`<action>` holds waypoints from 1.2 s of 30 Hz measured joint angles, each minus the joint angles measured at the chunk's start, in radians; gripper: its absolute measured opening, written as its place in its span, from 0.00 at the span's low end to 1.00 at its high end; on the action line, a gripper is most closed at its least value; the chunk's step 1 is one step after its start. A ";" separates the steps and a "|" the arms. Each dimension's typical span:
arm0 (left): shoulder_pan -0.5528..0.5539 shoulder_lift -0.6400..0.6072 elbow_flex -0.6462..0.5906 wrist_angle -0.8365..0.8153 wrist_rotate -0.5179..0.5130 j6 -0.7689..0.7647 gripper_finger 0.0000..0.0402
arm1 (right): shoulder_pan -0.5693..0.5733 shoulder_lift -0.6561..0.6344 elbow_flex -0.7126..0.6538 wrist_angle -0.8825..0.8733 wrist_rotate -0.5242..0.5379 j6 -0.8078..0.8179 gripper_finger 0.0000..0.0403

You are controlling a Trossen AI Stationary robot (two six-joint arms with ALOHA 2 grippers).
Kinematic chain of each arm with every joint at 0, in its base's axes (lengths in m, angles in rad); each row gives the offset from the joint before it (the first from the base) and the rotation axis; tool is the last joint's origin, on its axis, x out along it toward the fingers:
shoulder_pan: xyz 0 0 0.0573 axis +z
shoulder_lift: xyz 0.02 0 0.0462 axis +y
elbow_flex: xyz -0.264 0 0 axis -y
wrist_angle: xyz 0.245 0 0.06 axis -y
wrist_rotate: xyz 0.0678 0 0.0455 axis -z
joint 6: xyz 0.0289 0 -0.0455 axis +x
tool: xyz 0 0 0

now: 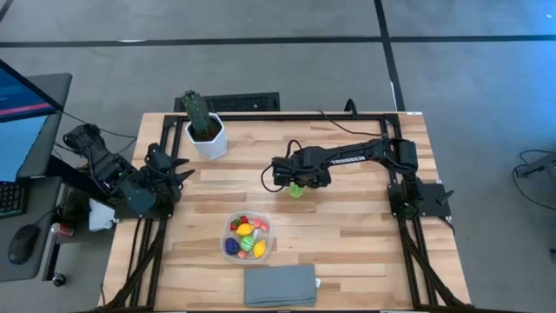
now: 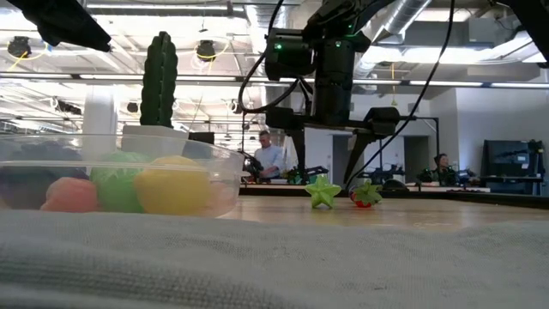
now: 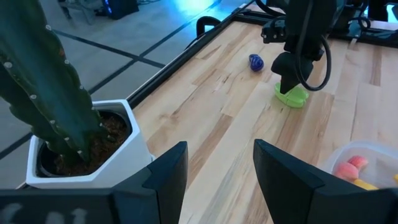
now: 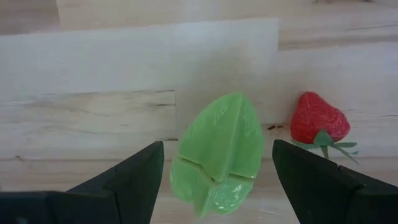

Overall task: Pick and placing Produce into tupperware
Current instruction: Put the starfruit into the transparent bin

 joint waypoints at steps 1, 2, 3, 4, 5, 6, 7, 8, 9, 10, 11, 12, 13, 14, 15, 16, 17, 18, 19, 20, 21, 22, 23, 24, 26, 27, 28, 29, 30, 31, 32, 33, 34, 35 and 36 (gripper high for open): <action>0.000 0.000 0.000 0.000 0.000 0.005 0.43 | 0.000 0.000 0.000 0.000 0.000 -0.001 0.80; 0.000 0.000 0.000 0.000 0.000 0.006 0.43 | 0.000 0.000 0.000 0.000 0.000 -0.001 0.80; 0.000 0.000 0.000 0.000 0.000 0.006 0.43 | 0.000 0.000 0.000 0.000 0.000 -0.002 0.80; 0.000 0.000 0.000 0.000 0.000 0.006 0.43 | 0.000 0.000 0.000 -0.001 0.000 -0.002 0.80; 0.000 0.000 0.000 0.000 0.000 0.005 0.43 | 0.000 0.000 0.000 -0.001 -0.001 -0.002 0.80; 0.000 0.000 0.000 0.000 0.000 0.005 0.43 | 0.000 0.000 0.000 -0.001 -0.002 -0.002 0.80; 0.000 0.000 0.000 0.000 0.000 0.004 0.43 | 0.000 0.000 0.000 -0.003 -0.004 -0.002 0.80; 0.000 0.000 0.000 0.000 0.000 0.003 0.43 | 0.000 0.000 0.000 -0.003 -0.004 -0.002 0.80; 0.000 0.000 0.000 0.000 0.000 0.002 0.43 | 0.000 0.000 0.000 -0.003 -0.005 -0.002 0.80; 0.000 0.000 0.000 0.000 0.000 0.001 0.43 | 0.000 0.008 0.001 -0.002 -0.005 -0.002 0.80; 0.000 0.000 0.000 0.000 0.000 -0.001 0.43 | 0.000 0.024 0.004 0.006 -0.009 -0.001 0.80; 0.000 0.000 0.000 0.000 0.000 -0.002 0.43 | 0.000 0.035 0.002 0.010 -0.025 -0.002 0.80; 0.000 0.000 0.000 0.000 0.000 -0.003 0.43 | 0.000 0.042 -0.002 -0.006 -0.046 -0.004 0.80; 0.000 0.000 0.000 0.000 0.000 -0.004 0.43 | 0.002 0.051 -0.002 -0.016 -0.053 -0.007 0.80; 0.000 0.000 0.000 0.000 0.001 -0.004 0.43 | 0.008 0.070 0.005 0.023 -0.058 -0.006 0.80; 0.000 0.000 0.000 0.001 0.001 -0.004 0.43 | 0.012 0.084 0.008 0.068 -0.068 -0.003 0.80; 0.000 0.000 0.000 0.000 0.001 -0.004 0.43 | 0.015 0.090 0.002 0.060 -0.071 -0.005 0.80; 0.000 0.000 0.000 0.000 0.001 -0.004 0.43 | 0.022 0.092 0.001 0.054 -0.072 -0.008 0.80; 0.000 -0.001 0.000 0.000 0.002 -0.004 0.43 | 0.027 0.104 0.005 0.078 -0.080 -0.006 0.80; 0.000 -0.001 0.000 0.000 0.003 -0.003 0.43 | 0.031 0.114 0.012 0.083 -0.078 -0.002 0.80; 0.000 -0.001 0.000 0.001 0.006 -0.003 0.43 | 0.034 0.111 0.007 0.085 -0.076 -0.003 0.80; 0.000 -0.002 0.000 -0.001 0.007 -0.003 0.43 | 0.035 0.111 0.008 0.084 -0.078 -0.004 0.80; 0.000 -0.002 0.000 -0.003 0.007 -0.003 0.43 | 0.035 0.112 0.007 0.086 -0.085 -0.003 0.80; 0.000 -0.001 0.000 -0.007 0.008 -0.004 0.43 | 0.035 0.117 0.008 0.083 -0.092 -0.002 0.80; 0.000 -0.002 0.000 -0.012 0.007 -0.004 0.43 | 0.035 0.119 0.008 0.079 -0.090 -0.007 0.80; 0.000 -0.002 0.000 -0.015 0.007 -0.004 0.43 | 0.035 0.119 0.008 0.080 -0.092 -0.010 0.80; 0.000 -0.002 0.000 -0.015 0.004 -0.004 0.43 | 0.035 0.120 0.008 0.079 -0.094 -0.019 0.80; 0.000 -0.002 0.000 -0.015 0.001 -0.004 0.43 | 0.035 0.121 0.012 0.079 -0.096 -0.037 0.80; 0.000 -0.002 0.000 -0.015 0.001 -0.004 0.43 | 0.035 0.121 0.019 0.075 -0.098 -0.061 0.80; 0.000 -0.002 0.000 -0.015 0.000 -0.004 0.43 | 0.035 0.123 0.028 0.068 -0.100 -0.087 0.80; 0.000 -0.002 0.000 -0.016 0.000 -0.004 0.43 | 0.036 0.125 0.035 0.062 -0.101 -0.110 0.80; 0.000 -0.002 0.000 -0.017 0.000 -0.004 0.43 | 0.036 0.127 0.043 0.056 -0.102 -0.126 0.80; 0.000 -0.002 0.000 -0.018 0.000 -0.004 0.43 | 0.035 0.127 0.046 0.055 -0.103 -0.136 0.80; 0.000 -0.002 0.000 -0.018 0.000 -0.004 0.43 | 0.035 0.129 0.051 0.055 -0.104 -0.139 0.80; 0.000 -0.002 0.000 -0.018 0.000 -0.004 0.43 | 0.035 0.129 0.054 0.057 -0.104 -0.141 0.80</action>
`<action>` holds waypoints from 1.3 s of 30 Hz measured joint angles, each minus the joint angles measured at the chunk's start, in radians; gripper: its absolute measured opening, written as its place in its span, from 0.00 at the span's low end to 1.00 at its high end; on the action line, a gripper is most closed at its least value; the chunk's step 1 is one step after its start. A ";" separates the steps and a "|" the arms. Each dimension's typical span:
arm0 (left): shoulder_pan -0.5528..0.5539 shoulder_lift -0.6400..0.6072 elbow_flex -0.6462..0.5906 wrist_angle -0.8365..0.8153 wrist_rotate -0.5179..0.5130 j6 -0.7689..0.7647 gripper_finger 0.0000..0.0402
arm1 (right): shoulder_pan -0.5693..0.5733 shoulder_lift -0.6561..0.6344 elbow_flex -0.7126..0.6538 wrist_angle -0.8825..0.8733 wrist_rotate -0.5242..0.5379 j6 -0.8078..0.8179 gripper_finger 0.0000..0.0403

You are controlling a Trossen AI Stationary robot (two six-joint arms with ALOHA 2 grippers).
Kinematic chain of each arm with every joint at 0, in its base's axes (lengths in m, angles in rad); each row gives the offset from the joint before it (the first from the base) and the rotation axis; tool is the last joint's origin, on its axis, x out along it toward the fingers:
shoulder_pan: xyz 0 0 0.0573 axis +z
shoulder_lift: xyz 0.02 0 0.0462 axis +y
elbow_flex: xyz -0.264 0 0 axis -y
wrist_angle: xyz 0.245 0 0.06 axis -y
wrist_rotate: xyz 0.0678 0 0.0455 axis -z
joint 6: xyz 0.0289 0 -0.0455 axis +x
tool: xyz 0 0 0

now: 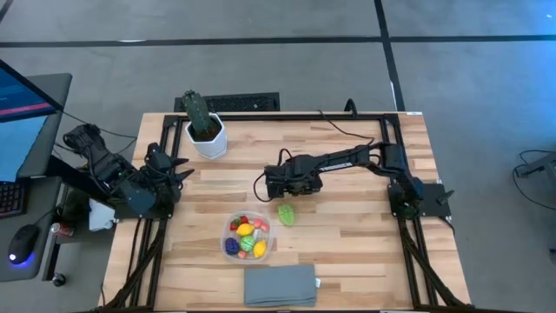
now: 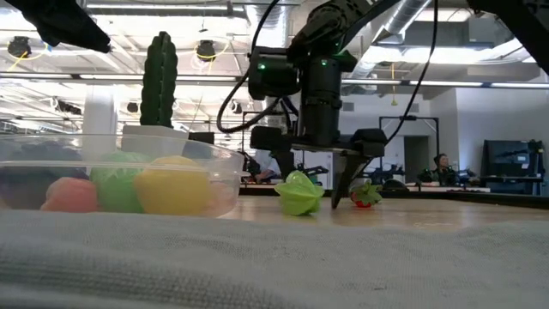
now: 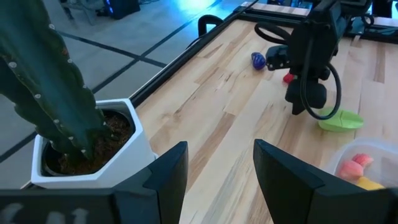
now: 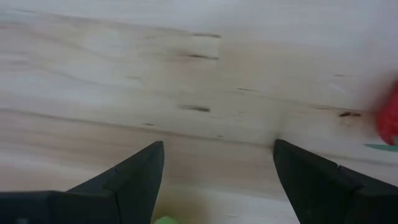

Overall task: Pick and placing Produce into tupperware
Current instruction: Put the starfruit into the transparent bin

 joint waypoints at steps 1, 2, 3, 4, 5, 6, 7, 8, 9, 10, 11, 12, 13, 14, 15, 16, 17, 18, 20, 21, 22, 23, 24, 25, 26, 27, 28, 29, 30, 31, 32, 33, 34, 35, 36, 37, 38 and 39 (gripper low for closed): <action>0.000 0.000 0.000 0.000 0.000 0.000 0.43 | 0.000 0.001 0.003 0.006 0.000 0.000 0.80; 0.000 0.000 0.000 0.000 0.000 0.000 0.43 | 0.000 0.001 0.006 0.013 -0.002 -0.001 0.80; 0.000 0.000 0.000 0.000 0.000 0.000 0.43 | 0.000 0.001 0.010 0.019 -0.008 -0.001 0.80; 0.000 0.000 0.000 0.000 0.000 0.000 0.43 | 0.000 0.002 0.014 0.030 -0.019 -0.003 0.80; 0.000 0.000 0.000 0.000 0.001 0.000 0.43 | 0.002 0.002 0.018 0.041 -0.027 -0.012 0.80; 0.000 0.000 0.000 0.000 0.001 0.000 0.43 | 0.006 0.002 0.021 0.045 -0.030 -0.023 0.80; 0.000 0.000 0.000 0.000 0.001 0.000 0.43 | 0.011 0.002 0.023 0.051 -0.036 -0.027 0.80; 0.000 0.000 0.000 0.000 0.001 0.000 0.43 | 0.015 0.002 0.024 0.056 -0.038 -0.027 0.80; 0.000 0.000 0.000 0.000 0.001 0.000 0.43 | 0.020 0.002 0.026 0.056 -0.039 -0.029 0.80; 0.000 0.000 0.000 0.000 0.001 0.000 0.43 | 0.024 0.002 0.028 0.056 -0.039 -0.038 0.80; 0.000 0.000 0.000 0.000 0.001 0.000 0.43 | 0.028 0.002 0.028 0.057 -0.043 -0.045 0.80; 0.000 0.000 0.000 0.000 0.001 0.000 0.43 | 0.032 0.002 0.028 0.055 -0.049 -0.048 0.80; 0.000 0.000 0.000 -0.001 0.001 0.000 0.43 | 0.036 0.002 0.028 0.054 -0.054 -0.053 0.80; 0.000 0.000 0.000 0.000 0.001 0.000 0.43 | 0.040 0.002 0.028 0.054 -0.055 -0.053 0.80; 0.000 0.000 0.000 0.000 0.001 0.000 0.43 | 0.045 0.002 0.028 0.055 -0.056 -0.053 0.80; 0.000 0.000 0.000 0.000 0.001 0.000 0.43 | 0.050 0.002 0.028 0.055 -0.056 -0.053 0.80; 0.000 0.000 0.000 0.000 0.001 -0.001 0.43 | 0.055 0.002 0.028 0.056 -0.056 -0.055 0.80; 0.000 0.000 0.000 0.000 0.001 -0.001 0.43 | 0.059 0.002 0.028 0.057 -0.056 -0.055 0.80; 0.000 0.000 0.000 0.000 0.001 -0.001 0.43 | 0.068 0.002 0.028 0.062 -0.058 -0.056 0.80; 0.000 0.000 0.000 0.000 0.001 -0.001 0.43 | 0.071 0.002 0.028 0.067 -0.060 -0.056 0.80; 0.000 0.000 0.000 0.000 0.001 -0.001 0.43 | 0.075 0.002 0.028 0.072 -0.060 -0.056 0.80; 0.000 0.000 0.000 0.001 0.001 -0.001 0.43 | 0.077 0.002 0.028 0.079 -0.060 -0.056 0.80; 0.000 0.000 0.000 0.001 0.001 -0.001 0.43 | 0.080 0.001 0.028 0.086 -0.060 -0.056 0.80; 0.000 0.000 0.000 0.001 0.001 -0.004 0.43 | 0.081 0.001 0.028 0.091 -0.060 -0.059 0.80; 0.000 0.000 0.000 0.001 0.001 -0.008 0.43 | 0.083 0.001 0.028 0.097 -0.061 -0.066 0.80; 0.000 0.000 0.000 0.002 0.001 -0.011 0.43 | 0.085 0.001 0.028 0.106 -0.062 -0.071 0.80; 0.000 0.000 0.000 0.002 0.001 -0.015 0.43 | 0.085 0.000 0.028 0.111 -0.067 -0.072 0.80; 0.000 0.000 0.000 0.002 0.001 -0.018 0.43 | 0.086 -0.001 0.028 0.112 -0.073 -0.077 0.80; 0.000 0.000 0.000 0.002 0.001 -0.020 0.43 | 0.087 -0.001 0.028 0.112 -0.077 -0.081 0.80; 0.000 0.000 0.000 0.002 0.002 -0.024 0.43 | 0.089 -0.001 0.028 0.112 -0.079 -0.089 0.80; 0.000 0.000 0.000 0.003 0.003 -0.028 0.43 | 0.092 -0.001 0.028 0.112 -0.079 -0.096 0.80; 0.000 0.000 0.000 0.003 0.006 -0.033 0.43 | 0.093 -0.001 0.028 0.112 -0.079 -0.099 0.80; 0.000 0.000 0.000 0.003 0.009 -0.036 0.43 | 0.096 -0.001 0.028 0.112 -0.080 -0.104 0.80; 0.000 0.000 0.000 0.003 0.012 -0.037 0.43 | 0.098 -0.002 0.029 0.110 -0.082 -0.106 0.80; 0.000 0.000 0.000 0.003 0.017 -0.037 0.43 | 0.101 -0.002 0.029 0.107 -0.087 -0.106 0.80; 0.000 0.000 0.000 0.004 0.021 -0.037 0.43 | 0.104 -0.002 0.029 0.102 -0.091 -0.107 0.80; 0.000 0.000 0.000 0.004 0.024 -0.038 0.43 | 0.105 -0.002 0.029 0.097 -0.096 -0.109 0.80; 0.000 0.000 0.000 0.004 0.026 -0.038 0.43 | 0.107 -0.002 0.029 0.092 -0.101 -0.113 0.80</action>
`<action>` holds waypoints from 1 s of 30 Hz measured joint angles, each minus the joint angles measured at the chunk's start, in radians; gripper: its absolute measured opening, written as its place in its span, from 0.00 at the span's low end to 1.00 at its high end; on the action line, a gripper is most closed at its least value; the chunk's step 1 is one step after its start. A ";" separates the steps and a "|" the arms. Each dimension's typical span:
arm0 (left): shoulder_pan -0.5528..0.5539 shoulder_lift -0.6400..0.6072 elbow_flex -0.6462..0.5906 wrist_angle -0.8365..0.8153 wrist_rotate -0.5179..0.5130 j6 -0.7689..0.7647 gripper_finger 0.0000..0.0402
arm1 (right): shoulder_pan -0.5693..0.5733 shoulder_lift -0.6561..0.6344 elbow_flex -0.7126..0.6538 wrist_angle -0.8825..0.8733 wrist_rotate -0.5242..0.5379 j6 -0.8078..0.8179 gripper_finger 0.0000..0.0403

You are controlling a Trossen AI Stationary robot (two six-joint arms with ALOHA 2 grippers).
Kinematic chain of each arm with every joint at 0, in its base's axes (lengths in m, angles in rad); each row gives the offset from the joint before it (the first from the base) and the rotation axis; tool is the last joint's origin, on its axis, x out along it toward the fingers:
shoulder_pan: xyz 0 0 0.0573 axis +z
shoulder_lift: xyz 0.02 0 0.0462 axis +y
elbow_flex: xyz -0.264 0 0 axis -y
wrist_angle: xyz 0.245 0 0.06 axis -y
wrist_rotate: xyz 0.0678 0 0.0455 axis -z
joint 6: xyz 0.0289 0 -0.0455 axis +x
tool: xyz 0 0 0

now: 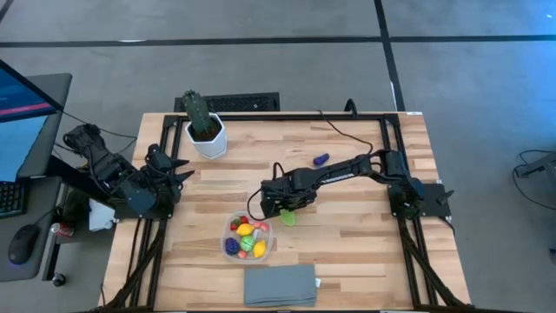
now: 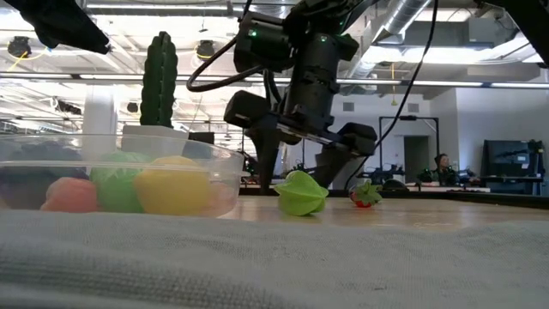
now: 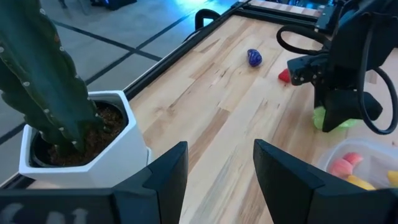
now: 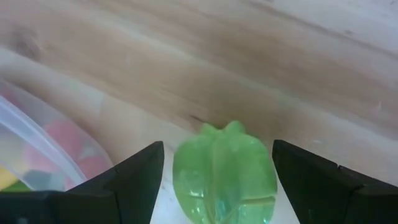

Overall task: Pick and placing Produce into tupperware
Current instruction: Put the starfruit into the transparent bin

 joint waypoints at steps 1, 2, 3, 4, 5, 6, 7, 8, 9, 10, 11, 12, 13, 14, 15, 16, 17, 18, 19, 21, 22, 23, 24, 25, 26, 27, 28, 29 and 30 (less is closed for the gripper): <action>0.000 0.000 0.000 0.000 0.001 0.000 0.43 | 0.003 0.000 0.000 -0.002 -0.004 -0.005 0.80; 0.000 0.000 0.000 0.000 0.001 -0.001 0.43 | 0.005 0.001 0.000 -0.003 -0.008 -0.009 0.80; 0.000 0.000 0.000 0.000 0.000 -0.003 0.43 | 0.007 0.001 0.000 -0.004 -0.009 -0.010 0.80; 0.000 0.000 0.000 0.000 0.000 -0.006 0.43 | 0.009 0.001 0.000 -0.003 -0.011 -0.010 0.80; 0.000 0.000 0.000 0.000 0.000 -0.006 0.43 | 0.012 0.001 0.000 -0.004 -0.012 -0.010 0.80; 0.000 0.000 0.000 0.000 0.000 -0.006 0.43 | 0.014 0.001 0.000 -0.003 -0.013 -0.010 0.80; 0.000 0.000 0.000 0.000 0.000 -0.006 0.43 | 0.016 0.001 0.000 -0.004 -0.015 -0.010 0.80; 0.000 0.000 0.000 0.000 0.000 -0.006 0.43 | 0.018 0.001 0.000 -0.003 -0.017 -0.010 0.80; 0.000 0.000 0.000 0.000 0.000 -0.006 0.43 | 0.019 0.002 0.000 -0.004 -0.021 -0.011 0.80; 0.000 0.000 0.000 0.000 0.000 -0.006 0.43 | 0.020 0.002 0.000 -0.004 -0.025 -0.010 0.80; 0.000 0.000 0.000 0.000 0.000 -0.006 0.43 | 0.023 0.002 0.000 -0.004 -0.027 -0.010 0.80; 0.000 0.000 0.000 0.000 0.000 -0.007 0.43 | 0.025 0.002 0.000 -0.004 -0.027 -0.010 0.80; 0.000 0.000 0.000 0.000 0.000 -0.007 0.43 | 0.027 0.002 0.000 -0.004 -0.027 -0.010 0.80; 0.000 0.000 0.000 0.000 0.000 -0.007 0.43 | 0.029 0.002 0.000 -0.004 -0.027 -0.010 0.80; 0.000 0.000 0.000 0.000 0.000 -0.007 0.43 | 0.031 0.002 0.000 -0.004 -0.027 -0.010 0.80; 0.000 0.000 0.000 0.000 0.000 -0.007 0.43 | 0.032 0.002 0.000 -0.004 -0.027 -0.010 0.80; 0.000 0.000 0.000 0.000 0.000 -0.007 0.43 | 0.033 0.002 0.000 -0.005 -0.028 -0.011 0.80; 0.000 0.000 0.000 0.000 0.000 -0.007 0.43 | 0.035 0.002 0.000 -0.008 -0.028 -0.011 0.80; 0.000 0.000 0.000 0.000 0.000 -0.007 0.43 | 0.037 0.002 0.000 -0.010 -0.029 -0.011 0.80; 0.000 0.000 0.000 0.000 0.000 -0.007 0.43 | 0.038 0.003 0.000 -0.022 -0.030 -0.011 0.80; 0.000 0.000 0.000 0.000 0.000 -0.007 0.43 | 0.040 0.003 0.000 -0.029 -0.030 -0.010 0.80; 0.000 0.000 0.000 0.000 0.000 -0.007 0.43 | 0.042 0.003 0.000 -0.034 -0.030 -0.010 0.80; 0.000 0.000 0.000 0.000 0.000 -0.007 0.43 | 0.044 0.003 0.000 -0.034 -0.030 -0.010 0.80; 0.000 0.000 0.000 0.000 0.000 -0.007 0.43 | 0.044 0.003 0.000 -0.034 -0.030 -0.010 0.80; 0.000 0.000 0.000 0.000 0.000 -0.007 0.43 | 0.045 0.003 0.000 -0.036 -0.030 -0.010 0.80; 0.000 0.000 0.000 0.000 0.000 -0.007 0.43 | 0.045 0.003 0.000 -0.036 -0.030 -0.010 0.80; 0.000 0.000 0.000 0.000 -0.001 -0.007 0.43 | 0.045 0.003 0.000 -0.036 -0.030 -0.010 0.79; 0.000 0.000 0.000 0.000 -0.001 -0.007 0.43 | 0.045 0.003 0.000 -0.036 -0.030 -0.010 0.79; 0.000 0.000 0.000 0.000 -0.001 -0.007 0.43 | 0.045 0.003 0.000 -0.036 -0.030 -0.010 0.78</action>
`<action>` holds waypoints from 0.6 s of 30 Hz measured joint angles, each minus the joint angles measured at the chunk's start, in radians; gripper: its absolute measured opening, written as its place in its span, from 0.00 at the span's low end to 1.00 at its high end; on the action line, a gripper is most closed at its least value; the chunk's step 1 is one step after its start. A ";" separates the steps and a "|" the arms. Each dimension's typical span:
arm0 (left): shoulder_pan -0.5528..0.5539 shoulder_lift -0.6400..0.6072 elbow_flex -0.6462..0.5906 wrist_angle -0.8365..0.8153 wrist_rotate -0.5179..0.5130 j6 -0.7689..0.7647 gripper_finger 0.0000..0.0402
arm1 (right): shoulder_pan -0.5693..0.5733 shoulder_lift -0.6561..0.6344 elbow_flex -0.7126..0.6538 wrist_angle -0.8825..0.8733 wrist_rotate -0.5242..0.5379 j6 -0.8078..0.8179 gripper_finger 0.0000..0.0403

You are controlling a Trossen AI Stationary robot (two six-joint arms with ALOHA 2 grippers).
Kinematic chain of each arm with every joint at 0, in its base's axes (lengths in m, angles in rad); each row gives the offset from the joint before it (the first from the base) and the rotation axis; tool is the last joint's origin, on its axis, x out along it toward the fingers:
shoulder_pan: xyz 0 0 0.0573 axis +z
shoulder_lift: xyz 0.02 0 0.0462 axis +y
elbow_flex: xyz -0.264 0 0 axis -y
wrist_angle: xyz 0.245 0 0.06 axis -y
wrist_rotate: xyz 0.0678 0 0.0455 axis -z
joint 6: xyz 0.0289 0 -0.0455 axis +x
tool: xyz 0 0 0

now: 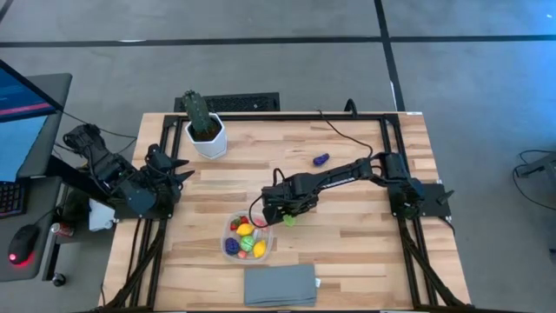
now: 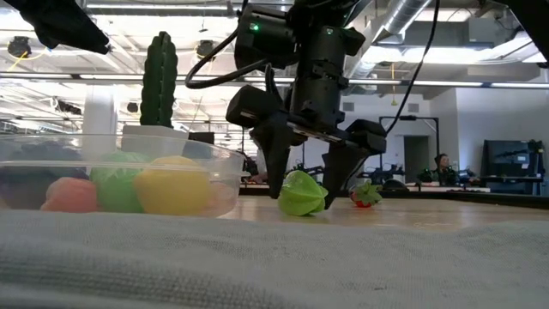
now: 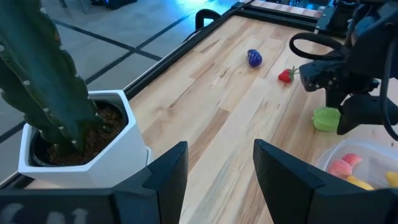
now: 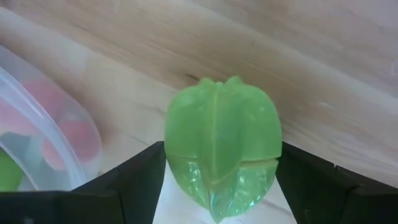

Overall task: Pick and placing Produce into tupperware
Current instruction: Put the starfruit into the transparent bin

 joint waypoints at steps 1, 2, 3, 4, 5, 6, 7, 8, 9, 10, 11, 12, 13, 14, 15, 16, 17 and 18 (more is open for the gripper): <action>0.000 0.000 0.000 0.000 0.000 0.000 0.43 | 0.000 0.000 0.000 0.000 0.001 0.000 0.77; 0.000 0.000 0.000 0.000 0.000 0.000 0.43 | -0.001 0.000 0.000 0.000 0.002 0.000 0.76; 0.000 0.000 0.000 0.000 0.000 0.000 0.43 | -0.001 0.000 0.000 0.000 0.003 0.000 0.75; 0.000 0.000 0.000 0.000 0.000 0.000 0.43 | -0.001 0.000 0.000 0.000 0.003 0.000 0.73; 0.000 0.000 0.000 0.000 0.000 0.000 0.43 | 0.000 0.000 0.000 0.000 0.002 0.000 0.72; 0.000 0.000 0.000 0.000 0.000 0.000 0.43 | 0.000 0.000 0.000 0.000 0.003 0.000 0.71; 0.000 0.000 0.000 0.000 0.000 0.000 0.43 | 0.000 0.000 0.000 0.000 0.002 0.000 0.69; 0.000 0.000 0.000 0.000 0.000 0.000 0.43 | 0.000 0.000 0.000 0.000 0.002 0.000 0.68; 0.000 0.000 0.000 0.000 0.000 0.000 0.43 | 0.000 0.000 0.000 0.000 0.002 0.000 0.67; 0.000 0.000 0.000 0.000 0.000 0.001 0.43 | 0.000 0.000 0.000 0.000 0.002 0.000 0.66; 0.000 0.000 0.000 0.000 0.000 0.001 0.43 | 0.000 0.000 0.000 0.001 0.002 0.000 0.65; 0.000 0.000 0.000 -0.001 0.000 0.001 0.43 | 0.000 0.000 0.000 0.001 0.002 0.000 0.64; 0.000 0.000 0.000 -0.001 0.000 0.001 0.43 | -0.001 0.000 0.001 0.001 0.002 0.000 0.64; 0.000 0.000 0.000 -0.001 0.000 0.001 0.43 | -0.001 0.000 0.001 0.001 0.002 0.000 0.63; 0.000 0.000 0.000 -0.001 0.000 0.001 0.43 | 0.000 0.000 0.001 0.001 0.002 0.000 0.63; 0.000 0.000 0.000 -0.001 0.000 0.001 0.43 | 0.000 0.000 0.001 0.001 0.002 0.000 0.63; 0.000 0.000 0.000 -0.001 0.000 0.001 0.43 | 0.000 0.000 0.001 0.001 0.003 0.000 0.63; 0.000 0.000 0.000 -0.002 0.000 0.001 0.43 | 0.000 0.000 0.001 0.001 0.003 0.000 0.63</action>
